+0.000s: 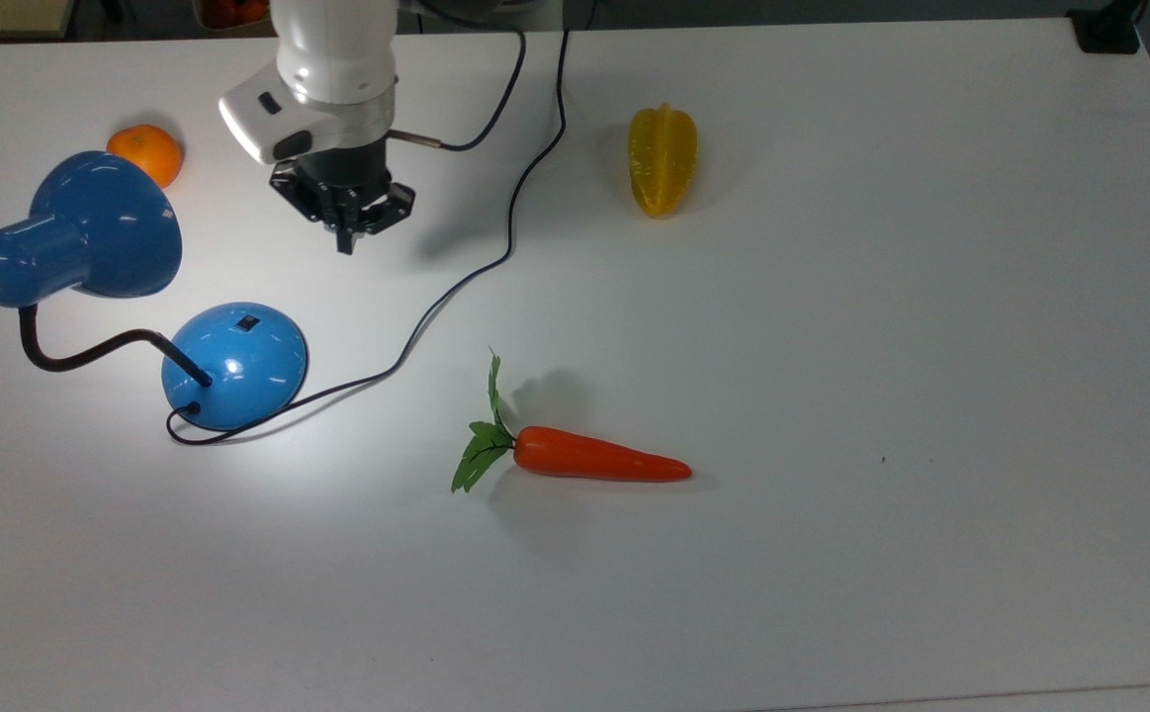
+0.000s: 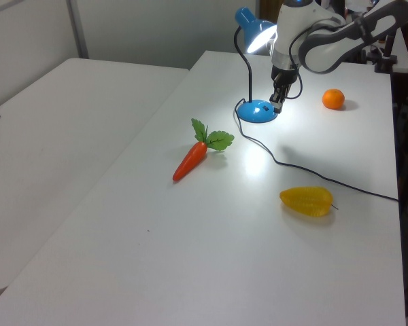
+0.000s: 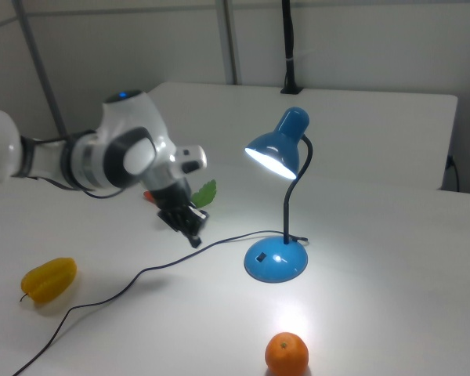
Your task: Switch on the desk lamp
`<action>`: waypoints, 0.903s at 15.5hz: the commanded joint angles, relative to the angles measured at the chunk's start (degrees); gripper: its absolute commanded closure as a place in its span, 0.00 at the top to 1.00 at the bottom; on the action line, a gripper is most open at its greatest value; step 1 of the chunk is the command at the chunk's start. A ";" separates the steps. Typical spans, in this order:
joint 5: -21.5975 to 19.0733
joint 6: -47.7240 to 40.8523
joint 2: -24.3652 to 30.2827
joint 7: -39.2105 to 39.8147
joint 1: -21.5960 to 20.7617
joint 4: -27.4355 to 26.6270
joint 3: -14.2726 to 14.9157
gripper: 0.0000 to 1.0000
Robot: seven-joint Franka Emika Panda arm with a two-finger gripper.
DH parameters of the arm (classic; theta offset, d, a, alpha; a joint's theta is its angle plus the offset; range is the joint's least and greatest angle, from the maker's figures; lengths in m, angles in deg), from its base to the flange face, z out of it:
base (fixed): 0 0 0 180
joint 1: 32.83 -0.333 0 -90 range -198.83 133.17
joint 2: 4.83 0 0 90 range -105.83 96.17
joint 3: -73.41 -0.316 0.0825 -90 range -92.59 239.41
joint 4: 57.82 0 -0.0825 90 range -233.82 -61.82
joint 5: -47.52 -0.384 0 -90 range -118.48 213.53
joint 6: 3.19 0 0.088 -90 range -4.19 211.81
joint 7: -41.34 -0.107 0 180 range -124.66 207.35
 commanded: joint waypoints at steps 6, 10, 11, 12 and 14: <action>-7.27 -25.79 4.79 3.15 -9.95 15.48 0.32 0.00; -10.98 -33.27 8.38 8.09 -10.04 18.40 1.20 0.03; -11.16 -34.86 9.17 8.62 -9.69 18.58 1.29 0.07; -11.25 -36.35 9.62 8.80 -9.26 19.53 1.38 0.15; -11.16 -39.95 9.62 8.80 -9.08 21.99 1.73 0.34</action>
